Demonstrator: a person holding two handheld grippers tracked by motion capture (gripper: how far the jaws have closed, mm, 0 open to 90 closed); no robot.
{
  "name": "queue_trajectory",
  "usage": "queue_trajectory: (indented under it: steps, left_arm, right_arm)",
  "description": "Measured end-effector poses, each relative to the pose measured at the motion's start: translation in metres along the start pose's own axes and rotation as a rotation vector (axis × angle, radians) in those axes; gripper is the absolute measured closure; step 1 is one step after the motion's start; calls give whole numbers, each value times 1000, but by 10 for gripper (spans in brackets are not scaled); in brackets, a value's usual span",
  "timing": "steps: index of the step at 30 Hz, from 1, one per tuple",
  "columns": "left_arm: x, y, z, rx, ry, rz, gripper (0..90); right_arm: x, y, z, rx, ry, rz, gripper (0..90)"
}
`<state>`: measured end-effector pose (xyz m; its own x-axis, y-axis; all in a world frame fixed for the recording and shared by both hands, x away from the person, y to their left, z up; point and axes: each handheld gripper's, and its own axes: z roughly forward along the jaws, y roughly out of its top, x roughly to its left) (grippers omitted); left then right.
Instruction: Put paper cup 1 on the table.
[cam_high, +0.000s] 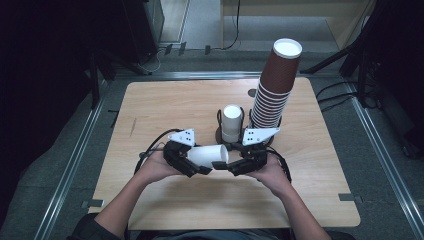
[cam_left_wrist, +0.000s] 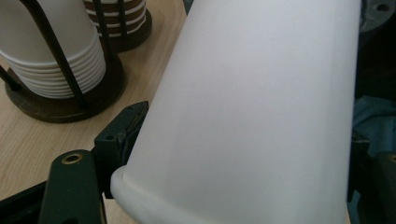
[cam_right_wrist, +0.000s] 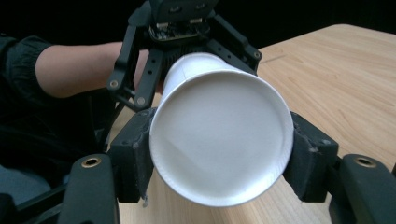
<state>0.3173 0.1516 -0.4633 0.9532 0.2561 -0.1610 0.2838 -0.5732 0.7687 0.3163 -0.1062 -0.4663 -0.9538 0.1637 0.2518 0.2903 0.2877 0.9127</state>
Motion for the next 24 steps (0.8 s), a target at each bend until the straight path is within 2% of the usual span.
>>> queue_trajectory:
  steps: [3,7,13,14,18,21,24]
  left_arm:
    - [4,-1,-7,-1,-5,-9,260]
    - [7,-3,-11,19,-7,-30,261]
    - [9,-1,-13,60,1,-19,263]
    - [9,-1,-13,74,-9,-22,261]
    - [7,5,-14,82,-9,-2,261]
    - [9,7,-13,126,1,16,260]
    - [10,8,-9,168,13,14,260]
  right_arm:
    - [1,1,0,16,-15,-11,258]
    - [1,2,-2,75,-48,-42,242]
    - [2,-1,-2,149,-87,-77,239]
    - [3,-2,-2,159,-94,-81,238]
    - [2,-4,0,198,-105,-93,228]
    - [2,-5,1,220,-107,-106,227]
    - [3,-6,3,248,-121,-127,226]
